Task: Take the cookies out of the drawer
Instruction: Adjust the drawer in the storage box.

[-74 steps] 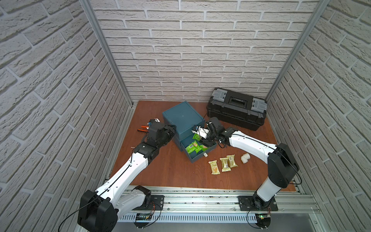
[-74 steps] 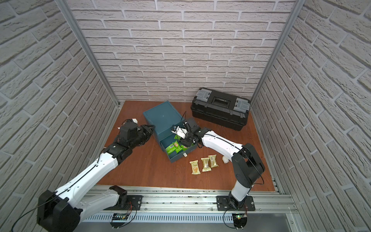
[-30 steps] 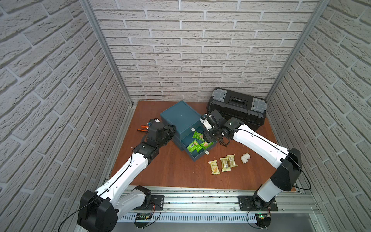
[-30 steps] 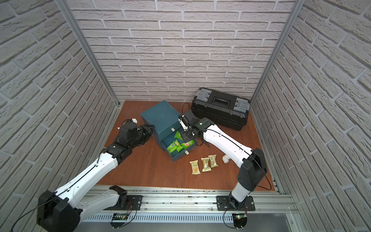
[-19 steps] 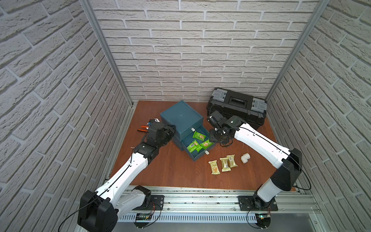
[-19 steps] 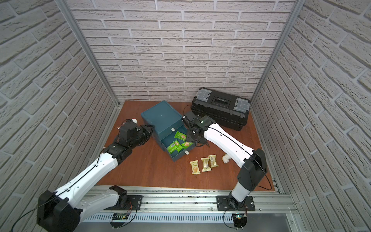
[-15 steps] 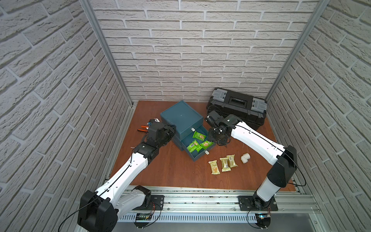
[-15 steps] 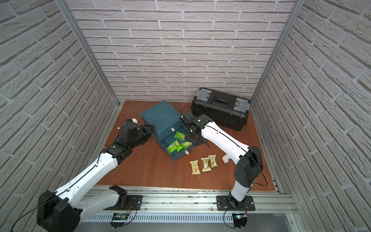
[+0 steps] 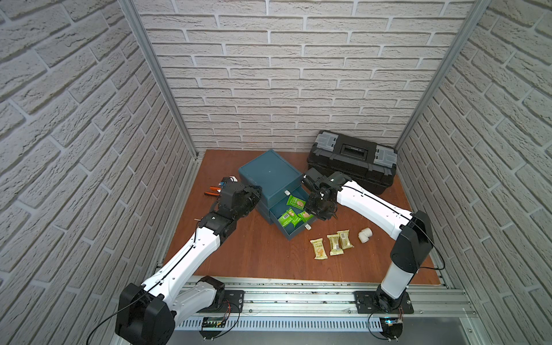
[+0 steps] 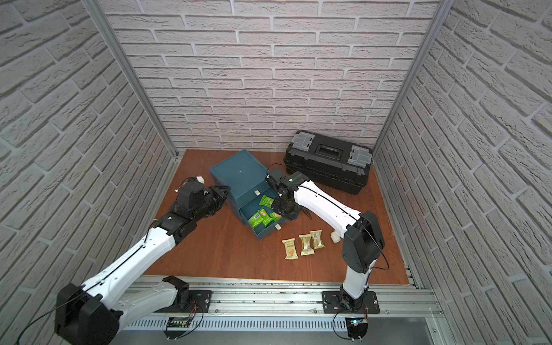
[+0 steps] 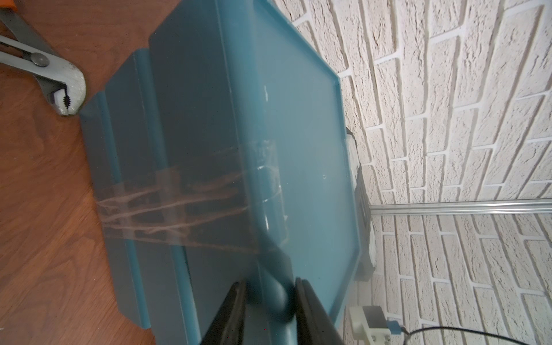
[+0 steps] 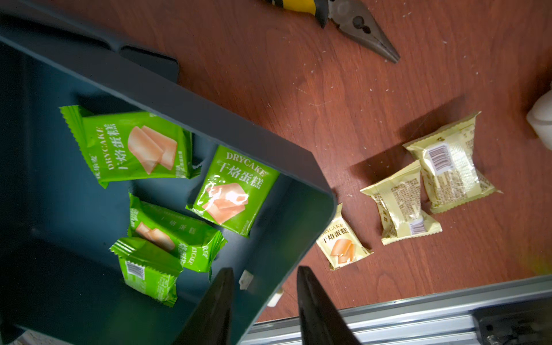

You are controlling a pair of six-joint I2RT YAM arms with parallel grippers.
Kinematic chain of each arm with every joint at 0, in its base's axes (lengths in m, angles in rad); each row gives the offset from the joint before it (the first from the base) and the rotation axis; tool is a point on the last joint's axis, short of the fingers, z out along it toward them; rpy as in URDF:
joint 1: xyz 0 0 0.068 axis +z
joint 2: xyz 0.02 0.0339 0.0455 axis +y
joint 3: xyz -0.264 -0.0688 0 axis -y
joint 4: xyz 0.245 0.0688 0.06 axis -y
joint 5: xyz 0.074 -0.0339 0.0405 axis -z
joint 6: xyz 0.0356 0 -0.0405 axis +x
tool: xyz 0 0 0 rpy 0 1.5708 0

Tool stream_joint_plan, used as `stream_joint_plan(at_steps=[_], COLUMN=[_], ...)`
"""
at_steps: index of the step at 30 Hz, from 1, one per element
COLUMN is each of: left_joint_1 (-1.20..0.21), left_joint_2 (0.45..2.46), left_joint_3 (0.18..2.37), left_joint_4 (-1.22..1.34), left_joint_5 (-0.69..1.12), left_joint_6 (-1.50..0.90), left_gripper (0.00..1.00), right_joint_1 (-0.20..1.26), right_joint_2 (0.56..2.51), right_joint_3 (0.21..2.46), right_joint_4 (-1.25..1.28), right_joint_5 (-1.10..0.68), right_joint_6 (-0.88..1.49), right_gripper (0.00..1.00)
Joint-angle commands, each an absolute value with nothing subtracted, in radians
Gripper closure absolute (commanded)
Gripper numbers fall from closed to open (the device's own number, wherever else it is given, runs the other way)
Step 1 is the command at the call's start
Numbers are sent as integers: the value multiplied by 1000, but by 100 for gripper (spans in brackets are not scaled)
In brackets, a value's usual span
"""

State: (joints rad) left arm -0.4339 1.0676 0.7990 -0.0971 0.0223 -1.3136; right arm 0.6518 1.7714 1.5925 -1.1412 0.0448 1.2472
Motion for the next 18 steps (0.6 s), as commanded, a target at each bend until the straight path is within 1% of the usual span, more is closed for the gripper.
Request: stream_joint_plan(at_steps=[1,5,9,14,18], left_joint_1=[-434,-435,-435,-434,-435], left_joint_2=[1073,1071,1071,1070,1068], left_joint_3=[755,754,754,754,753], left_joint_4=[-201,-201,-201,-202,-202], left_joint_5=[42,40,40,38,38], left_joint_6=[-1310,-1310,-1310,-1310,-1311], left_gripper=[69,68,69,69,69], right_joint_1=[655,656,653,651,647], right_joint_2=[1778,1789,1789,1784,1781], right_joint_3=[1573,1567,1551,1527,1528], right_joint_4=[-1129,-1123,-1107,-1095,-1103], right_joint_5=[37,31,30,33,25], right_joint_6=[1302,1323,1340,1369,1369], right_gripper=[62,69,72,80,83])
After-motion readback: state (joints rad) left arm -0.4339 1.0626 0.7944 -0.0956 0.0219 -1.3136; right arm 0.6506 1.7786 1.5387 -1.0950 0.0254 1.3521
